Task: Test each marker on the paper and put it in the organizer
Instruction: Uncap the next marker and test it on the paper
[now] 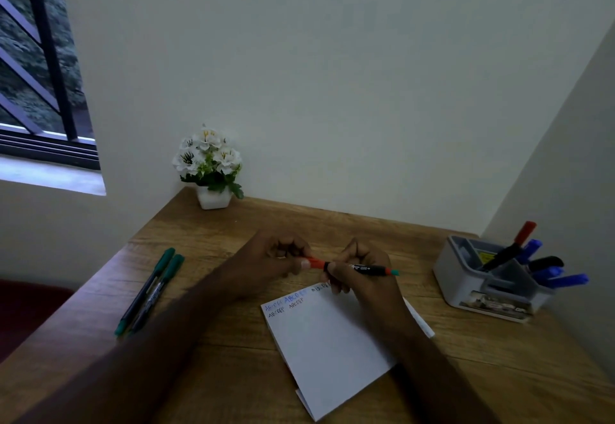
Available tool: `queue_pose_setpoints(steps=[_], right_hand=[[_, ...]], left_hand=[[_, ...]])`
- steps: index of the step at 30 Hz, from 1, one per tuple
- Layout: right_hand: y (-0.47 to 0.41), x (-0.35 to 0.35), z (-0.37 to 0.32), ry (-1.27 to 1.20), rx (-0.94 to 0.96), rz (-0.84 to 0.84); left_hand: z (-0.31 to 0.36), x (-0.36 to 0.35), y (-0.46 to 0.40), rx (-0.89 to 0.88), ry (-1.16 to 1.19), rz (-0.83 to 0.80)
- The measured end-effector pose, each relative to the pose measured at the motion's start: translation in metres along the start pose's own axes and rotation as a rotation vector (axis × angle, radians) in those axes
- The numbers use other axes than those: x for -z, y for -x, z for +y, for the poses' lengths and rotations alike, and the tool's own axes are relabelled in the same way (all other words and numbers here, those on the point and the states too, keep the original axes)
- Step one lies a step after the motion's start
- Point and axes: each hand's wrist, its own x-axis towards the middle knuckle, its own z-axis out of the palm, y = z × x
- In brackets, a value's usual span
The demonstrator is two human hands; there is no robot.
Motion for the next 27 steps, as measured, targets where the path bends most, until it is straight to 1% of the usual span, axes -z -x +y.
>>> queue_pose_setpoints(steps=[4,8,13,16,19,21,24,25,26,27], right_hand=[[-0.003,0.004,-0.006,-0.052,0.010,-0.056],[-0.003,0.005,-0.009,-0.130,-0.011,-0.116],[-0.004,0.007,-0.008,-0.168,-0.021,-0.130],[-0.005,0.001,-0.005,-0.206,-0.014,-0.074],[-0.002,-0.007,-0.006,-0.183,0.002,-0.043],[0.001,-0.006,-0.010,-0.159,0.002,-0.018],[0.001,0.007,-0.017,-0.207,-0.085,0.110],[0.000,0.013,-0.021,-0.182,-0.089,0.163],[-0.001,0.021,-0.024,-0.087,-0.058,0.203],[-0.002,0.031,-0.028,0.057,-0.007,0.217]], left_hand=[[0.006,-0.001,0.002,0.031,0.097,-0.005],[0.010,-0.001,0.003,0.041,0.133,0.005],[0.011,-0.005,0.004,0.052,0.176,0.019],[0.015,-0.009,0.004,0.058,0.216,0.080],[0.022,-0.022,0.002,0.079,0.307,0.197],[0.026,-0.030,0.000,0.112,0.323,0.234],[0.029,-0.039,-0.005,0.142,0.210,0.231],[0.030,-0.042,-0.006,0.140,0.153,0.228],[0.031,-0.045,-0.008,0.124,0.097,0.218],[0.033,-0.049,-0.011,0.101,0.053,0.199]])
